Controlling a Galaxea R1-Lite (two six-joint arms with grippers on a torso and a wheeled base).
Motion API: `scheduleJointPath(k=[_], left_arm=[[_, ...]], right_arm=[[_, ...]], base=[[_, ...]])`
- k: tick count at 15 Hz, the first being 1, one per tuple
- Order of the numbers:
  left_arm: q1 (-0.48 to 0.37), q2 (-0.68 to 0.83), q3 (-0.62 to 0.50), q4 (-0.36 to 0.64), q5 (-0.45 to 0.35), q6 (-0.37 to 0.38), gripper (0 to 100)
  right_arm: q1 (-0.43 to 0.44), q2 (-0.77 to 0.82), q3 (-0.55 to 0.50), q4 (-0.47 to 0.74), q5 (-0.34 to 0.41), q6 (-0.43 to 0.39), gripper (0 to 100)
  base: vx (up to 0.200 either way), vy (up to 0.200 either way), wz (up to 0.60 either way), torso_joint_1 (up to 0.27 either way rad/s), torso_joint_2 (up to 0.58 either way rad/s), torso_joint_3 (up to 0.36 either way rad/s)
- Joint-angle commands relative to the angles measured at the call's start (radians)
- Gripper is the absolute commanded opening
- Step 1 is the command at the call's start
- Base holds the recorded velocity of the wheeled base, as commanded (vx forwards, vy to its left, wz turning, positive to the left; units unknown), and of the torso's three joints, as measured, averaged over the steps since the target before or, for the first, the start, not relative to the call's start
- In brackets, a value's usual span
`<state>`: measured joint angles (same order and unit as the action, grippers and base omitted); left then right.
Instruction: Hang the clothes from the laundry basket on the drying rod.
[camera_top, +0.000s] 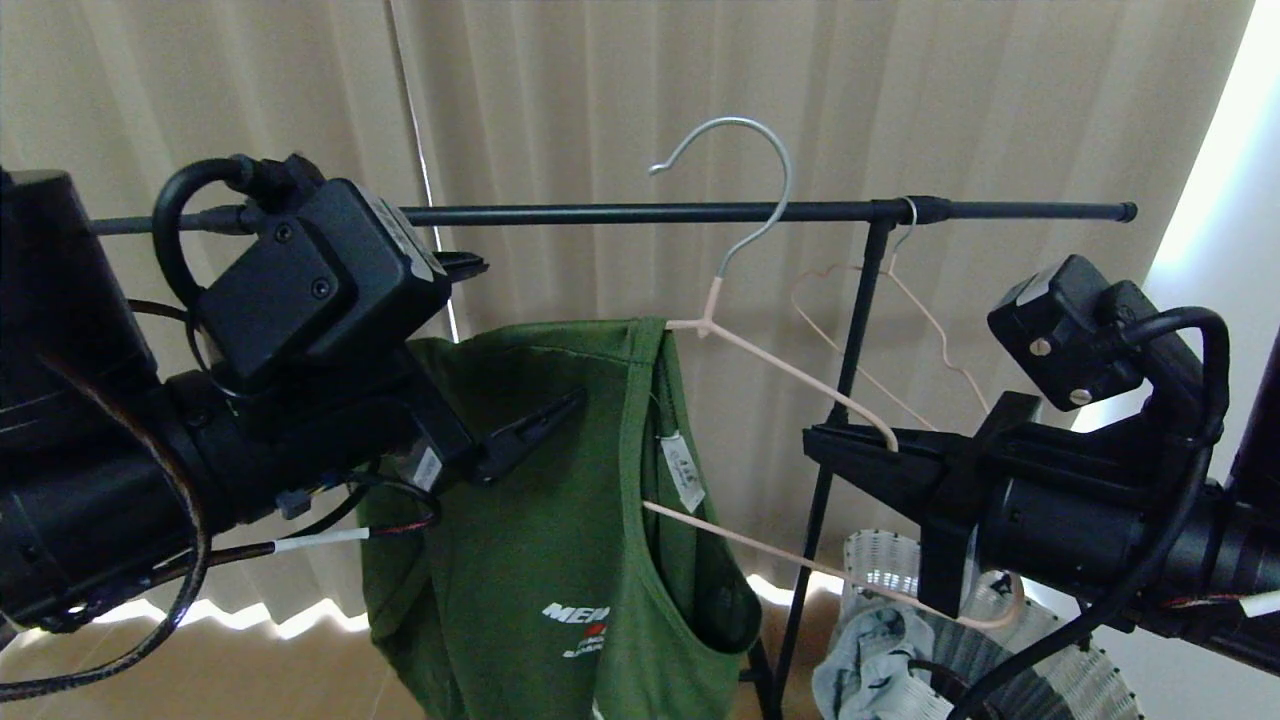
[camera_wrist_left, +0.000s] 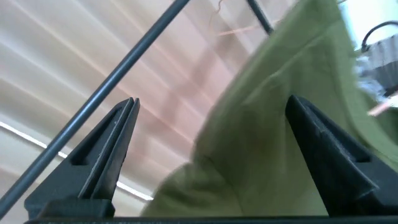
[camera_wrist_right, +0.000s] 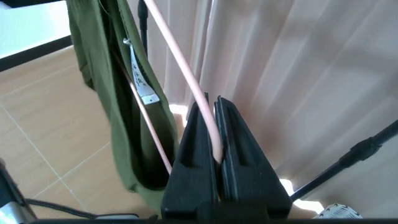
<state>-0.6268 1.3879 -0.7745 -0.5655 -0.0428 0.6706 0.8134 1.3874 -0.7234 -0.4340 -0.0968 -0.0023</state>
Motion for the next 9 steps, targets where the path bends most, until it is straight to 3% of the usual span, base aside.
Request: scheduleJointPath(k=[1, 4, 5, 9], left_arm=[[0.009, 0.023, -0.003, -0.001, 0.000, 0.000, 100], [0.009, 0.022, 0.000, -0.001, 0.000, 0.000, 100], [0.009, 0.022, 0.000, -0.001, 0.000, 0.000, 0], [0.009, 0.022, 0.003, -0.001, 0.001, 0.000, 0]], right_arm=[[0.004, -0.001, 0.004, -0.002, 0.000, -0.001, 0], [0.023, -0.002, 0.006, -0.005, 0.002, -0.001, 0], [0.026, -0.002, 0.006, -0.005, 0.008, -0.001, 0], [0.026, -0.004, 0.009, -0.005, 0.014, -0.001, 0]], base=[[0.000, 0.000, 0.00, 0.000, 0.00, 0.000], [0.000, 0.000, 0.00, 0.000, 0.00, 0.000], [0.000, 0.000, 0.00, 0.000, 0.00, 0.000], [0.000, 0.000, 0.00, 0.000, 0.00, 0.000]])
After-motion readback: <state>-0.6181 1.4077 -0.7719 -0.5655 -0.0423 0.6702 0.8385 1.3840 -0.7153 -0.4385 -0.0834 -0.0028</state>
